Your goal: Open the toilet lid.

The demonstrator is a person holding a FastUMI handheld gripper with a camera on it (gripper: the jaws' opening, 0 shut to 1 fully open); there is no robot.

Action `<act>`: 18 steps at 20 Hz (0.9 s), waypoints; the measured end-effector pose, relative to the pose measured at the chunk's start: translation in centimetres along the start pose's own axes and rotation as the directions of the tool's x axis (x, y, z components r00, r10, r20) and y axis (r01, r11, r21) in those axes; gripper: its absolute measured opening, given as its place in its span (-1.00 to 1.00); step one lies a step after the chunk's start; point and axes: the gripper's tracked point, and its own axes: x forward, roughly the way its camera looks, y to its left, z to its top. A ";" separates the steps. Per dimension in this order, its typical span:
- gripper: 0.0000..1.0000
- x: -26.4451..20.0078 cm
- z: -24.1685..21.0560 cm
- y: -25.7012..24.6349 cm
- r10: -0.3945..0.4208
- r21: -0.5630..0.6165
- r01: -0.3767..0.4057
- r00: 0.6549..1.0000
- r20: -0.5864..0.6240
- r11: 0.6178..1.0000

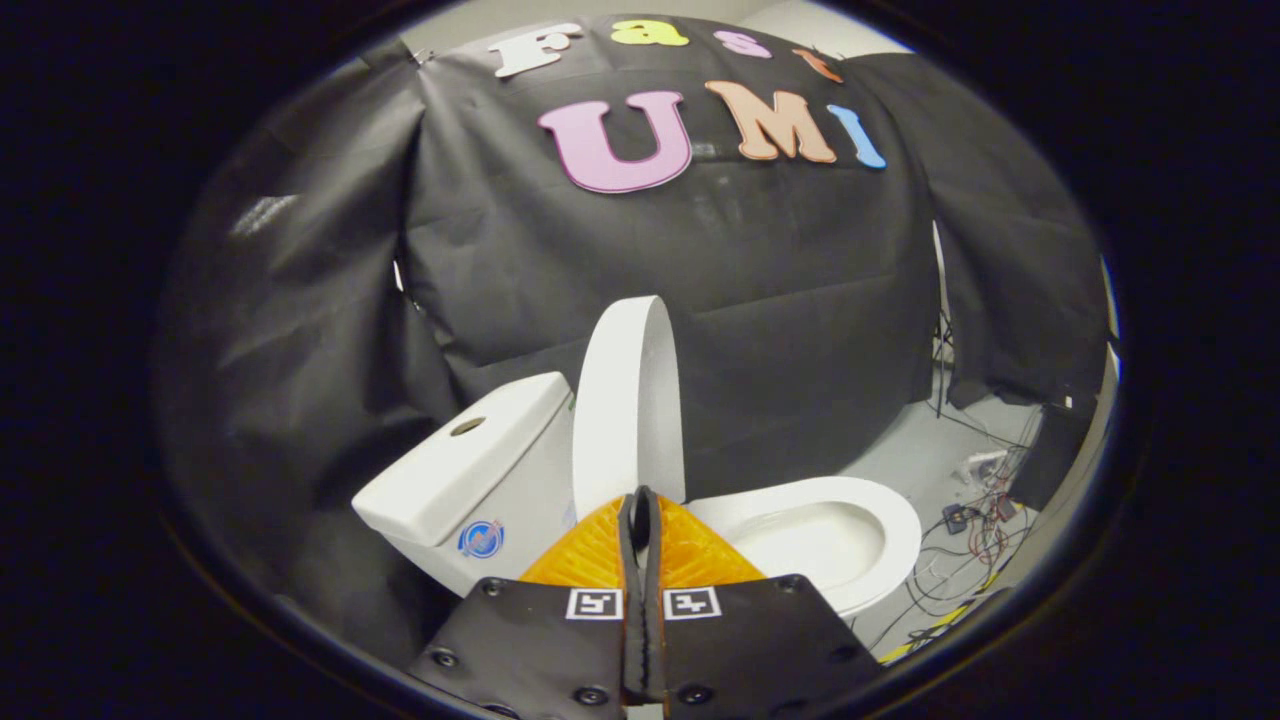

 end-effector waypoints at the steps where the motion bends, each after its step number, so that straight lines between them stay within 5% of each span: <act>1: -0.99 0.1 0.0 0.6 0.007 -0.008 -0.007 1.000 0.003 1.000; 18: -0.98 2.0 -1.4 8.5 0.074 -0.163 -0.054 0.990 0.117 0.985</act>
